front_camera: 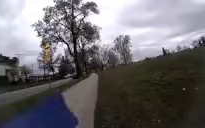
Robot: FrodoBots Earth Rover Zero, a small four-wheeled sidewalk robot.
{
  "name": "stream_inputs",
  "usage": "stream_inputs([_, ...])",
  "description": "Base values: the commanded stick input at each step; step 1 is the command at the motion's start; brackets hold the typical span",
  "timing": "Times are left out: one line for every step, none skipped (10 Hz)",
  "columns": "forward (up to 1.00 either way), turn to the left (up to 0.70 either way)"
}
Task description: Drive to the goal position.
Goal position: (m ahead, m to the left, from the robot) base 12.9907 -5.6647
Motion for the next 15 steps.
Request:
stream_inputs([0.0, 0.0])
stream_inputs([0.0, 0.0])
stream_inputs([0.0, 0.0])
stream_inputs([0.0, 0.03])
stream_inputs([0.0, 1.0])
stream_inputs([0.0, 1.0])
stream_inputs([0.0, 1.0])
stream_inputs([0.32, 0.81])
stream_inputs([1.0, 0.4])
stream_inputs([1.0, 0.4])
stream_inputs([1.0, 0.39])
stream_inputs([1.0, 0.36])
stream_inputs([0.56, 0.64])
stream_inputs([0.0, 0.78])
stream_inputs([0.0, 0.12])
